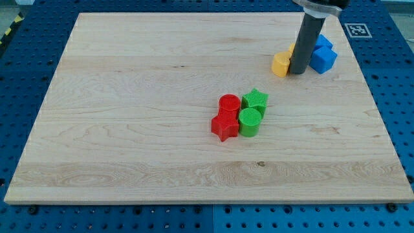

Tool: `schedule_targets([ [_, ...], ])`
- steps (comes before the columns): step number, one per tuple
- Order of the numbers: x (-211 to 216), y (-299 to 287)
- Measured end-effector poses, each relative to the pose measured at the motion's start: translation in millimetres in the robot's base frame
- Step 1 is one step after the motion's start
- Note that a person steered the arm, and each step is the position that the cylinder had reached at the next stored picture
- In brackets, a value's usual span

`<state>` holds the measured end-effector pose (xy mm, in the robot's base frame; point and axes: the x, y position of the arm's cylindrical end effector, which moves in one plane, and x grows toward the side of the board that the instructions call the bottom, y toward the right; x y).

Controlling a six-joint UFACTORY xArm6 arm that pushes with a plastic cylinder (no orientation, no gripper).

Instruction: Move the yellow heart left to the red blocks

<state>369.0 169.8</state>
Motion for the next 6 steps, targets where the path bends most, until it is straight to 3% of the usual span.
schedule_targets([
  [3, -8.8, -53.7],
  [5, -52.4, -71.2],
  [6, -54.4, -82.2],
])
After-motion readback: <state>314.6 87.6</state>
